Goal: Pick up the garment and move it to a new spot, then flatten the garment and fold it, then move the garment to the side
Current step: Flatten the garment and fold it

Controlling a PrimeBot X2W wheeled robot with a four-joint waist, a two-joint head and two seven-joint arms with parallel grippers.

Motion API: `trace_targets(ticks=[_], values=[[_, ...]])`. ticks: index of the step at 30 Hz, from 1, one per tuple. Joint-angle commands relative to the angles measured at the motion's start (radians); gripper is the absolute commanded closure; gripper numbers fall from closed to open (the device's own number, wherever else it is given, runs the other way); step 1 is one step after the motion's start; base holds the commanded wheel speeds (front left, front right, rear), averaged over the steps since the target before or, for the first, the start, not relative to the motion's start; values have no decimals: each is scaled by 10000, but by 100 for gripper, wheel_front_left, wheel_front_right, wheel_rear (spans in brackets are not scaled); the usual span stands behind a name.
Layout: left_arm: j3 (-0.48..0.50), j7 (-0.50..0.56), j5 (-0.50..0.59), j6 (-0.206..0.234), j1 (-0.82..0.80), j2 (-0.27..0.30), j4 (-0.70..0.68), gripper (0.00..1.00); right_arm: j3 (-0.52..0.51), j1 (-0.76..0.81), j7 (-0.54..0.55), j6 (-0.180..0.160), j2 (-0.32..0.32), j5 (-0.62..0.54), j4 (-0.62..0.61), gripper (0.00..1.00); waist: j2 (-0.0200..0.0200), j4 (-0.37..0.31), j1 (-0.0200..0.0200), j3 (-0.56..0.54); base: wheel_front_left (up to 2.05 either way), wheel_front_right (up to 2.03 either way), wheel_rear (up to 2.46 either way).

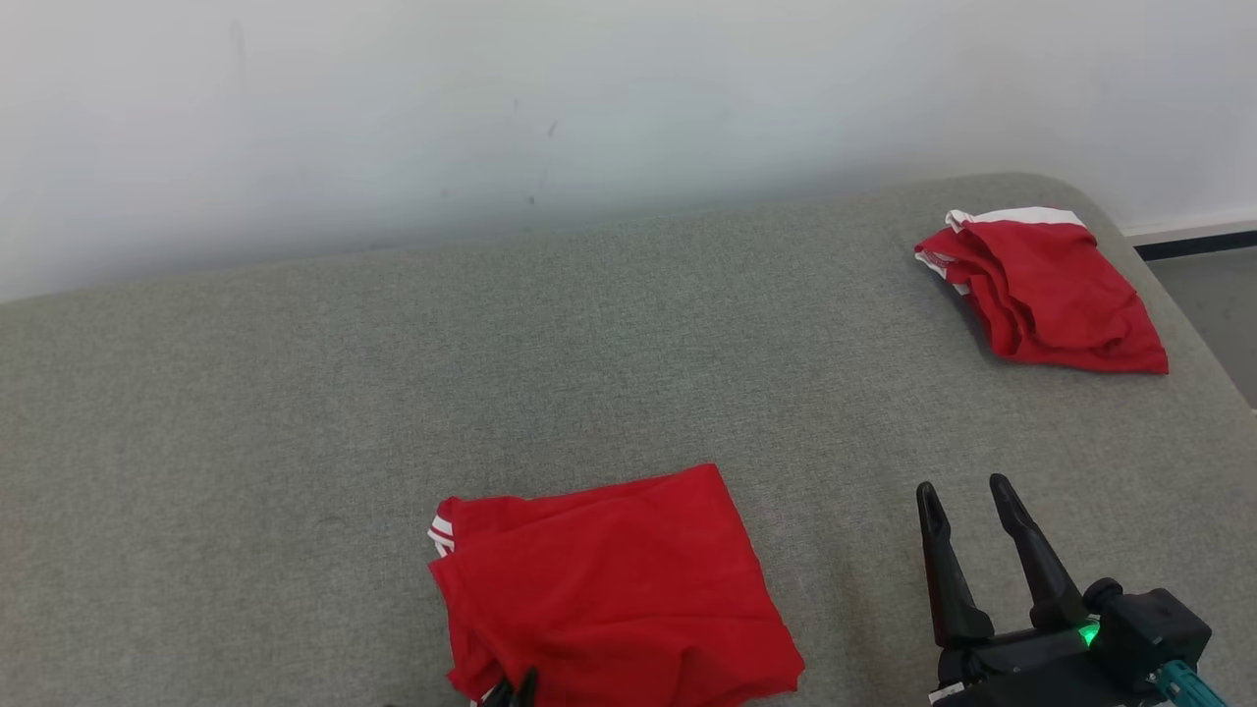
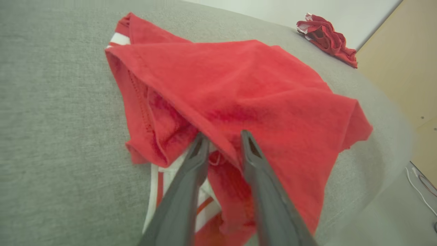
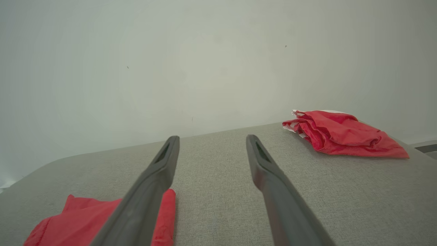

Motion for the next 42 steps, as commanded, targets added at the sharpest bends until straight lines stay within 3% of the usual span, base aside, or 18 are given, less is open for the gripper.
trace_targets(ticks=[1,8,14,15,16,17,24,31,42], values=[[117,3,1,11,-61,73,-113,100,-28,-55,2,-22,56,-96,12,0,0,13,-1,-14,0,0,0],[552,3,49,11,-85,333,-961,100,-120,114,1,-22,89,-125,39,0,0,133,-1,-124,0,0,0],[135,14,-167,10,-153,721,-770,100,-112,128,2,-22,47,-87,125,0,0,88,-1,-196,0,0,0],[72,13,-203,10,-209,760,-684,92,-127,140,1,-22,56,-67,149,0,0,63,-1,-200,0,0,0],[84,9,-211,12,-265,785,-608,68,-134,155,1,-22,61,-54,158,0,0,42,-1,-201,0,0,0],[69,9,-196,12,-265,780,-503,0,-141,164,1,-22,64,-46,175,0,0,18,-1,-199,0,0,0],[516,7,40,45,33,488,-816,0,-344,277,1,-22,91,-33,183,0,0,85,-1,-198,0,0,0],[1192,6,494,34,953,122,-2007,0,-575,437,0,-22,143,-63,130,0,0,326,-1,-249,0,0,0],[-653,5,94,15,1847,233,-1496,0,-555,469,0,-22,149,-35,144,0,0,429,-1,-343,0,0,0]])
